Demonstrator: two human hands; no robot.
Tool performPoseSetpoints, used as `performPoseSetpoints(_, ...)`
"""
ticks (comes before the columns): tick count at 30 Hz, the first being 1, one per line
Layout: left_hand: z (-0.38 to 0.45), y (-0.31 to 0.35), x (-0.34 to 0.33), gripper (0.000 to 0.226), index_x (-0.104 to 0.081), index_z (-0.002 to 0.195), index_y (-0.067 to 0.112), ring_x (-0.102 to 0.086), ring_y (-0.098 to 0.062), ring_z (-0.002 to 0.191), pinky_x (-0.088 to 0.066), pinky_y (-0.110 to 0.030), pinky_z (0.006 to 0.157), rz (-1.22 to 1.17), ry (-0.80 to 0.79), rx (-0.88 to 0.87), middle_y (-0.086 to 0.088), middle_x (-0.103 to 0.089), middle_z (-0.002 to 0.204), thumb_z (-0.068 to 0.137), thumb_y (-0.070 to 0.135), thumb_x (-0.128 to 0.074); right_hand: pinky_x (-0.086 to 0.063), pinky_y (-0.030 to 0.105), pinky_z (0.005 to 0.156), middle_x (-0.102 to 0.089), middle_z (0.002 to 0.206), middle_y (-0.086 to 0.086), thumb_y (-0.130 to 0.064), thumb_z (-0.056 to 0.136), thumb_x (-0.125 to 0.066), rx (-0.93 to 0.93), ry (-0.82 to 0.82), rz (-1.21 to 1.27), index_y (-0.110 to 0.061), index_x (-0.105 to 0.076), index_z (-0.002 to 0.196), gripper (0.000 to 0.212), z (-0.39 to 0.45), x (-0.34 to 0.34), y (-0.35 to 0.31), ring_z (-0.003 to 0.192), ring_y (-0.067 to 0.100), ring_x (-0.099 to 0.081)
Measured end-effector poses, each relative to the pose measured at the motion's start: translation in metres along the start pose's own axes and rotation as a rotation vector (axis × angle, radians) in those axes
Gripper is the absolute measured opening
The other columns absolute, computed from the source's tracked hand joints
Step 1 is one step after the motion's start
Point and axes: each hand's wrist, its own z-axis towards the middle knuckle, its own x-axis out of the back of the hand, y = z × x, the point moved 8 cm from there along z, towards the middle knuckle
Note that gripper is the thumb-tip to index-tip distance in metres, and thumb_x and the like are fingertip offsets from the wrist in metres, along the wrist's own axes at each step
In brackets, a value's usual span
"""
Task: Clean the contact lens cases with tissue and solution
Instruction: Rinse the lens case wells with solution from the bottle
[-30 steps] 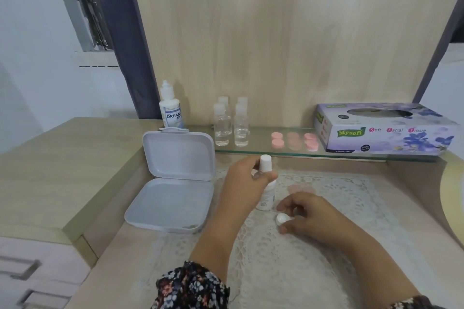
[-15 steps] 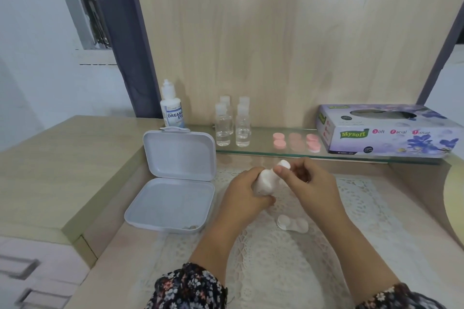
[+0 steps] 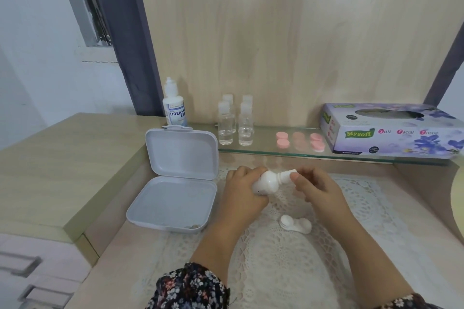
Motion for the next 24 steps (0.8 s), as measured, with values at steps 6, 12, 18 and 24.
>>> performPoseSetpoints(6,0.000,-0.001,-0.001,0.053,-0.055,0.122,0.042,-0.032,-0.009,0.098,-0.031,-0.024,0.074,0.070,-0.009,-0.009,0.014,-0.046,0.103,0.076,0.016,-0.064,-0.045,0.011,0.070,-0.064,0.105,-0.014,-0.042,0.090,-0.061,0.049,-0.008,0.059,-0.038,-0.064,0.108,0.019,-0.004,-0.003,-0.011,0.097,0.003,-0.059)
performPoseSetpoints(12,0.000,-0.002,-0.004,0.054,-0.056,0.121,0.041,-0.036,-0.013,0.102,-0.038,-0.028,0.080,0.070,-0.015,-0.015,0.012,-0.048,0.103,0.075,0.014,-0.064,-0.053,0.035,0.084,-0.069,0.091,-0.017,-0.018,0.086,-0.069,0.075,0.057,-0.045,-0.037,-0.068,0.095,0.021,-0.003,-0.001,-0.007,0.085,0.007,-0.062)
performPoseSetpoints(18,-0.002,-0.001,0.001,0.055,-0.055,0.124,0.042,-0.038,-0.012,0.107,-0.041,-0.031,0.087,-0.019,-0.012,0.045,0.012,-0.049,0.107,0.077,0.012,-0.062,-0.052,0.045,0.091,-0.068,0.099,-0.016,0.001,0.087,-0.063,0.144,0.079,0.036,-0.052,-0.064,0.098,0.053,-0.004,-0.002,-0.012,0.093,0.018,-0.064)
performPoseSetpoints(24,-0.003,0.001,0.002,0.058,-0.056,0.125,0.040,-0.039,-0.012,0.109,-0.033,-0.022,0.079,-0.113,-0.040,0.084,0.013,-0.050,0.109,0.076,0.010,-0.065,-0.052,0.021,0.084,-0.068,0.091,-0.012,0.019,0.085,-0.055,0.232,0.105,0.243,-0.034,-0.052,0.117,0.062,-0.004,0.001,-0.021,0.097,0.007,-0.063)
